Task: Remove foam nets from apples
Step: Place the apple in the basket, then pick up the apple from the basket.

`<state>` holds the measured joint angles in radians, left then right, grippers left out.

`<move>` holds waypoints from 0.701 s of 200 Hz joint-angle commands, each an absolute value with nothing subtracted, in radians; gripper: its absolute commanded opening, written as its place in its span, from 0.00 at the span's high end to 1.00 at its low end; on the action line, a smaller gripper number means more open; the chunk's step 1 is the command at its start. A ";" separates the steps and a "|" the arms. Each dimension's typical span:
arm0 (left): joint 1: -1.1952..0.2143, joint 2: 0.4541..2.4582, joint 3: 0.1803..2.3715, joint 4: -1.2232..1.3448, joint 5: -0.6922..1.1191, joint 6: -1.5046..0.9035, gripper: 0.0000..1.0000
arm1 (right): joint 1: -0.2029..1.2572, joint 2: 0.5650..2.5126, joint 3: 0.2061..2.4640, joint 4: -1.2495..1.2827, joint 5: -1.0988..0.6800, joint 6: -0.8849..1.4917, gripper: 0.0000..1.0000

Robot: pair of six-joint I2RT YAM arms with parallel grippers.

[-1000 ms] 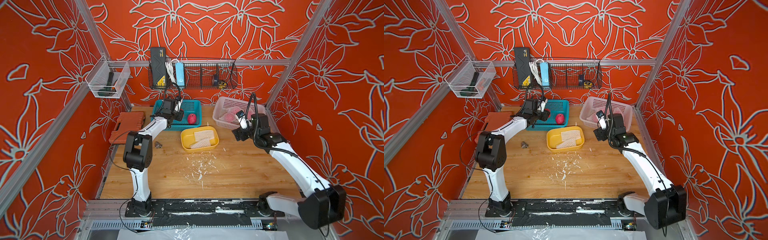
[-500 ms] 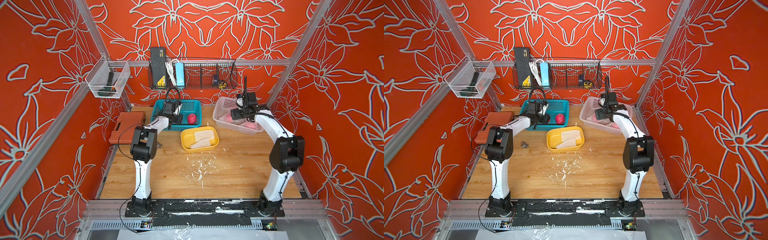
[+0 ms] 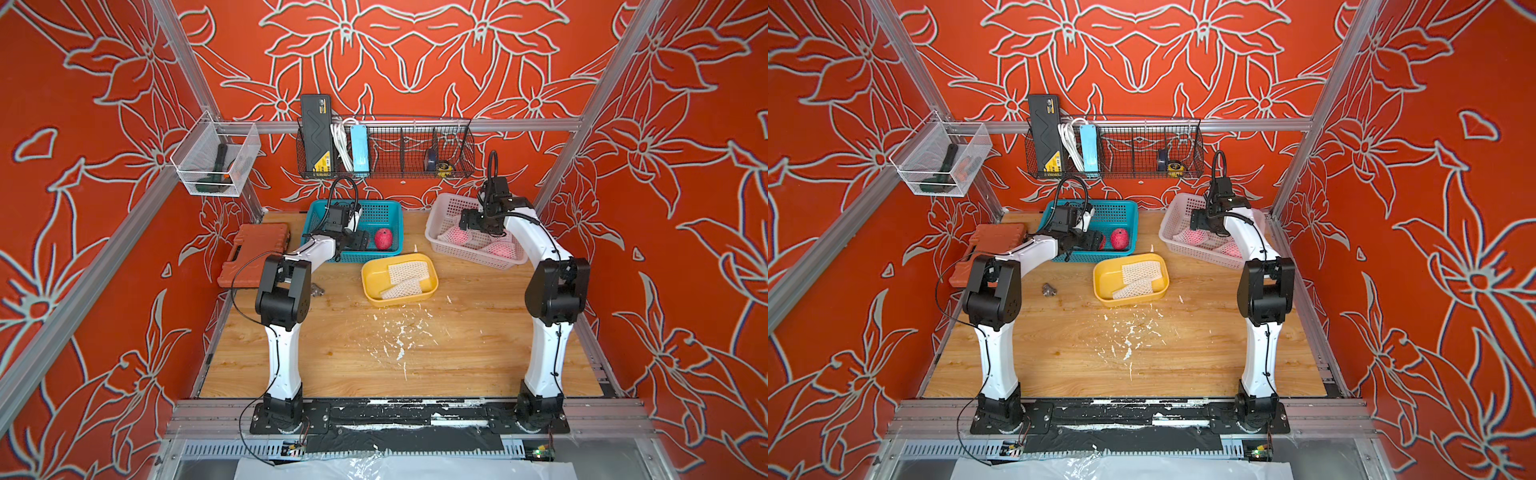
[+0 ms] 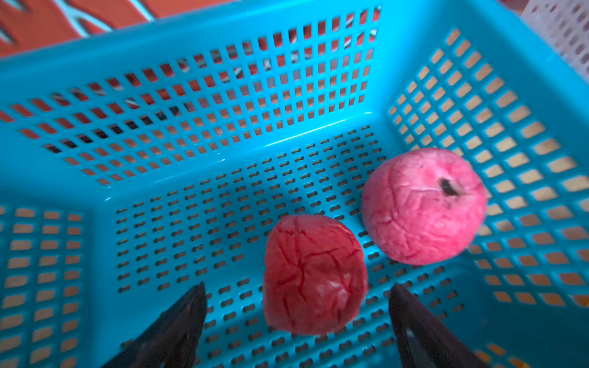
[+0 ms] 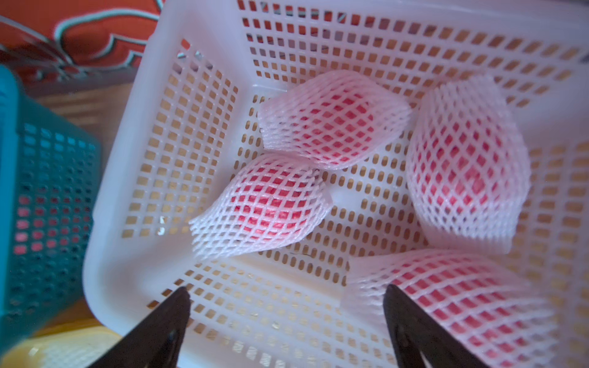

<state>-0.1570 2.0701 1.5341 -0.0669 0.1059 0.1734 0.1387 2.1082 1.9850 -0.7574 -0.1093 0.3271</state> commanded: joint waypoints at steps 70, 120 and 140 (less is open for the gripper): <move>-0.157 1.873 1.371 0.066 0.141 0.140 0.02 | 0.171 2.139 1.941 -0.694 -0.032 0.726 0.02; -0.158 1.838 1.333 0.084 0.179 0.117 0.02 | 0.193 2.214 1.987 -0.707 0.009 0.844 0.02; -0.160 1.832 1.321 0.090 0.189 0.109 0.02 | 0.199 2.233 1.981 -0.686 0.023 0.907 0.02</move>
<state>-0.1570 1.8824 1.3350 0.0612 0.1581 0.1295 0.1814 2.1979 1.9644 -0.6888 -0.0277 0.7921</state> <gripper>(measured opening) 0.979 0.983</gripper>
